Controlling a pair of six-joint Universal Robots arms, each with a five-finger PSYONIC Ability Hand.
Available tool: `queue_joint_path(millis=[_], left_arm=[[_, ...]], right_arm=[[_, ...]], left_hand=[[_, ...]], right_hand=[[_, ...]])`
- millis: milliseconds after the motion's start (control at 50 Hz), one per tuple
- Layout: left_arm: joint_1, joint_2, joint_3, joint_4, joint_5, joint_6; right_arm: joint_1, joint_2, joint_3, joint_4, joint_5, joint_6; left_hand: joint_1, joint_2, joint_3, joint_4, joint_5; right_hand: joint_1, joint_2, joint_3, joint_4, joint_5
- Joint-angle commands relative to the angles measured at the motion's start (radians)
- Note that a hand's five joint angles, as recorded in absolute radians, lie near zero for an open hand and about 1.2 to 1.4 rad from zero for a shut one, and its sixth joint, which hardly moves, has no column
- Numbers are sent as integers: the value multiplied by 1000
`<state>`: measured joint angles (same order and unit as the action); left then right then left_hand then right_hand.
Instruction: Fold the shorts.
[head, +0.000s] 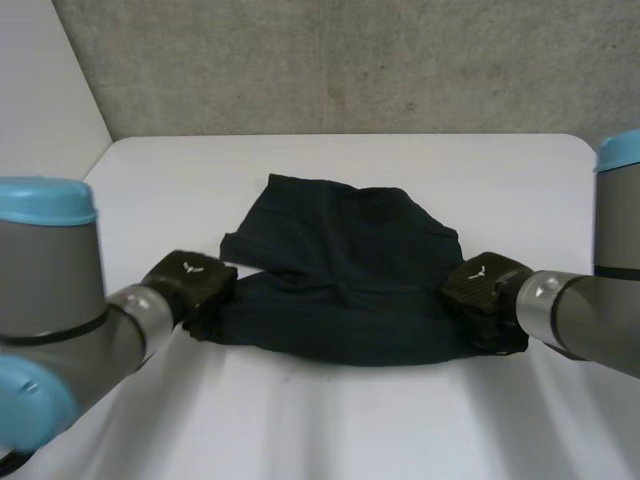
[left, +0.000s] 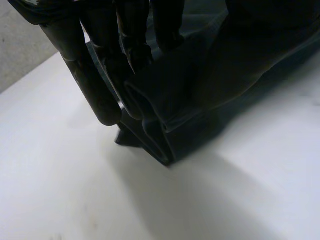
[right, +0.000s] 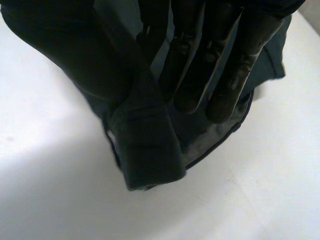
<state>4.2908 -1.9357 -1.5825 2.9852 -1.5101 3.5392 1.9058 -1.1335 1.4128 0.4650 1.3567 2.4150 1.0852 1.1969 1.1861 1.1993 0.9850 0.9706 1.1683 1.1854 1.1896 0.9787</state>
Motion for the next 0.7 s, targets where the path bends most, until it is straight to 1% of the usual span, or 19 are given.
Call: queue_joint_path(millis=[20, 60, 80, 140, 160, 200, 220, 280, 300, 320, 360, 440, 520, 540, 580, 620, 680, 700], left_arm=[[-19, -212, 271, 61, -51, 72], [-42, -235, 367, 70, -74, 86], [-55, -249, 475, 92, -94, 99], [-65, -252, 634, 150, -117, 106], [-65, -244, 727, 216, -125, 109], [-65, -236, 806, 311, -127, 107], [-71, -224, 850, 402, -125, 109], [-69, -168, 865, 562, -127, 106], [-62, -116, 863, 649, -130, 104], [-62, -92, 857, 678, -133, 103], [-68, -63, 836, 690, -128, 104], [-63, -52, 745, 661, -128, 99], [-62, -54, 615, 627, -128, 99], [-57, -54, 561, 620, -128, 99], [-48, -55, 507, 612, -127, 99], [-34, -58, 419, 607, -127, 98], [-20, -66, 326, 607, -128, 93], [-17, -89, 270, 607, -125, 93]], right_arm=[[16, 92, -169, -146, 38, 45], [21, 92, -222, -202, 50, 64], [25, 89, -282, -271, 59, 76], [32, 78, -362, -408, 58, 84], [35, 69, -397, -519, 50, 84], [39, 49, -416, -659, 38, 85], [39, 22, -416, -798, 21, 88], [41, -17, -408, -994, 7, 88], [45, -37, -391, -1084, 7, 88], [47, -43, -385, -1107, 9, 88], [52, -51, -380, -1115, 9, 90], [56, -54, -358, -1047, 15, 92], [67, -45, -319, -906, 27, 98], [71, -42, -299, -849, 27, 99], [75, -31, -276, -803, 22, 104], [85, 0, -237, -749, 9, 105], [96, 44, -198, -714, 1, 105], [101, 87, -178, -697, -7, 104]], left_hand=[[311, 199, 210, 197, 237], [311, 199, 210, 197, 237], [311, 199, 210, 197, 237], [311, 199, 210, 197, 237], [311, 199, 210, 197, 237], [311, 199, 210, 197, 237], [311, 199, 210, 197, 237], [311, 199, 210, 197, 237], [311, 199, 210, 197, 237], [311, 199, 210, 197, 237], [311, 199, 210, 197, 237], [311, 199, 210, 197, 237], [311, 199, 210, 197, 237], [311, 199, 210, 197, 237], [311, 199, 210, 197, 237], [311, 199, 210, 197, 237], [311, 199, 210, 197, 237], [311, 199, 210, 197, 237]], right_hand=[[426, 228, 211, 207, 243], [426, 228, 211, 207, 243], [426, 228, 211, 207, 243], [426, 228, 211, 207, 243], [426, 228, 211, 207, 243], [426, 228, 211, 207, 243], [426, 228, 211, 207, 243], [426, 228, 211, 207, 243], [426, 228, 211, 207, 243], [426, 228, 211, 207, 243], [426, 228, 211, 207, 243], [426, 228, 211, 207, 243], [426, 228, 211, 207, 243], [426, 228, 211, 207, 243], [426, 228, 211, 207, 243], [426, 228, 211, 207, 243], [426, 228, 211, 207, 243], [426, 228, 211, 207, 243]])
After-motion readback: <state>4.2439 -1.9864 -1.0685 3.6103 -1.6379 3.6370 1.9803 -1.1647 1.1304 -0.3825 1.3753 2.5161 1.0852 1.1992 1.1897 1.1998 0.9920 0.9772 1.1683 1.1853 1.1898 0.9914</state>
